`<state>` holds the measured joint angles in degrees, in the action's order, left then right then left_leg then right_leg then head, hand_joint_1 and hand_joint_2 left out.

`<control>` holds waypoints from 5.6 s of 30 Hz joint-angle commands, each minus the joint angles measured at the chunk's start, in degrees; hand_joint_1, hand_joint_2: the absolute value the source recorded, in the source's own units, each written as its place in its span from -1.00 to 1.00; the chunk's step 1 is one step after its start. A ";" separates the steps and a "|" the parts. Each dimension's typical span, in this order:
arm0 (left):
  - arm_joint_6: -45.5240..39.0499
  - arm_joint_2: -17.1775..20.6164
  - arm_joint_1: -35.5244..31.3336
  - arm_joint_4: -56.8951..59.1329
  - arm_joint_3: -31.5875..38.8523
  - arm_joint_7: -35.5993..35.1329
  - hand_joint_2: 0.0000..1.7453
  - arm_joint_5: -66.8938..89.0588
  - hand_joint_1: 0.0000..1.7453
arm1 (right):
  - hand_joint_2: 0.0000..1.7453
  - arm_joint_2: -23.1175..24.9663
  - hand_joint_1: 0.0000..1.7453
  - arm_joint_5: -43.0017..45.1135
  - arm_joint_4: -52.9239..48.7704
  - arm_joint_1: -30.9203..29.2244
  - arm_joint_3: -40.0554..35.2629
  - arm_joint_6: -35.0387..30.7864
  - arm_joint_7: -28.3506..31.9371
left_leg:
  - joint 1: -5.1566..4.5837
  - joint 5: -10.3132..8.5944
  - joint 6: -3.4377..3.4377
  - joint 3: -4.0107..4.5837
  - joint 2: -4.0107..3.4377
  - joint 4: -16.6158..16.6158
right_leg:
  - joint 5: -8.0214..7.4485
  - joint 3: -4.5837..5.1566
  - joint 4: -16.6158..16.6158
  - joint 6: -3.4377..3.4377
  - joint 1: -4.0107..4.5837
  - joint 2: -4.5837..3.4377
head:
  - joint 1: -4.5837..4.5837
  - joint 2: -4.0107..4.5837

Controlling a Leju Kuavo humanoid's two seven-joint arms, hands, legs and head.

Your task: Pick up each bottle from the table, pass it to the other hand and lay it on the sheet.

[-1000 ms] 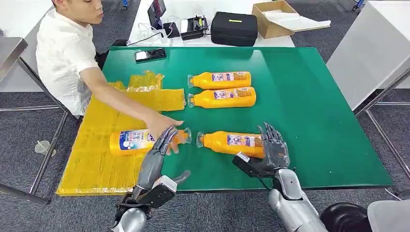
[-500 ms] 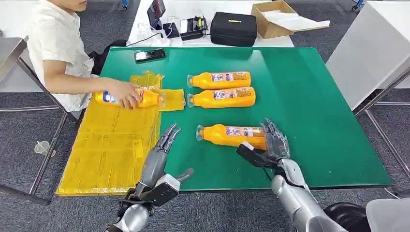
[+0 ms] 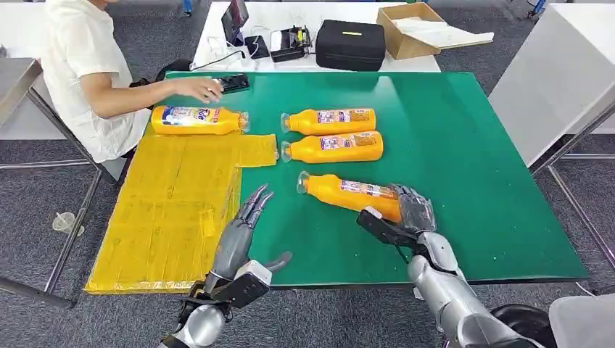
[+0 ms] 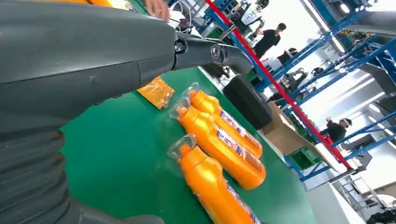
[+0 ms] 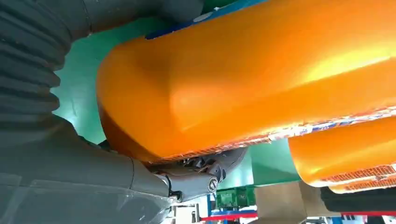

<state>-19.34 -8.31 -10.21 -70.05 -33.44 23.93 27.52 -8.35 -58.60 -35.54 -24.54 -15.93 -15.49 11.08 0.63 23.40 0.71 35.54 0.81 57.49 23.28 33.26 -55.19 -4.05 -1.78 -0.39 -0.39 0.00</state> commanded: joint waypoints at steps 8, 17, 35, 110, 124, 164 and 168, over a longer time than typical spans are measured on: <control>0.61 -0.60 -1.70 3.34 -1.05 2.53 1.00 -5.43 -1.00 | 1.00 2.45 1.00 11.30 4.21 1.41 2.42 5.09 11.77 | 0.05 0.02 -0.02 -0.18 0.02 -0.04 | 0.02 -0.23 0.07 0.15 0.08 0.08 | 0.02 0.00; 13.03 -3.35 1.14 1.97 1.35 -1.60 1.00 -47.69 -1.00 | 1.00 7.25 1.00 31.24 -18.00 11.66 2.98 4.99 22.26 | 0.04 0.11 -0.04 -0.11 -0.06 -0.01 | 0.10 -0.17 0.00 0.22 0.09 0.01 | 0.02 0.00; 10.64 -2.21 1.11 0.63 0.92 -1.25 1.00 -52.96 -1.00 | 1.00 11.60 0.94 38.20 -22.74 15.30 -6.90 2.49 25.96 | 0.05 0.17 -0.04 0.13 -0.13 -0.01 | 0.14 0.08 -0.01 0.26 0.09 -0.05 | 0.00 0.00; -20.66 1.28 -4.70 4.71 5.24 8.65 1.00 -18.40 0.70 | 1.00 12.70 -1.00 39.48 -16.09 12.90 -9.09 -12.60 28.40 | -0.02 -0.01 -0.01 0.25 0.23 -0.15 | 0.11 0.17 0.07 0.19 0.01 0.29 | 0.02 0.00; -20.66 -1.37 -8.19 18.10 20.55 -7.39 1.00 32.45 1.00 | 1.00 13.78 -1.00 34.12 -26.25 16.02 2.66 -15.71 27.07 | 0.03 0.08 -0.03 0.21 0.07 -0.03 | 0.14 0.18 -0.02 0.27 0.07 0.16 | 0.02 0.00; 2.73 3.22 -24.64 45.12 13.31 -20.96 1.00 38.19 -1.00 | 1.00 16.08 -1.00 34.16 -21.16 14.31 6.09 -13.27 28.92 | 0.02 -0.02 -0.08 -0.04 -0.14 -0.06 | -0.06 -0.08 -0.02 0.35 0.06 -0.06 | 0.02 0.00; 2.73 3.22 -24.64 45.12 13.31 -20.96 1.00 38.19 -1.00 | 1.00 16.08 -1.00 34.16 -21.16 14.31 6.09 -13.27 28.92 | 0.04 0.00 -0.09 -0.07 -0.16 -0.06 | -0.04 -0.10 -0.01 0.38 0.08 -0.07 | 0.02 0.00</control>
<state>-17.40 -6.56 -34.32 -29.55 -18.21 3.26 65.44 7.54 -24.50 -59.91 -8.29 -11.06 -28.81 39.89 0.64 23.30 0.64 35.69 0.88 57.46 23.20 33.33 -55.24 -3.90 -1.77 -0.35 -0.37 0.00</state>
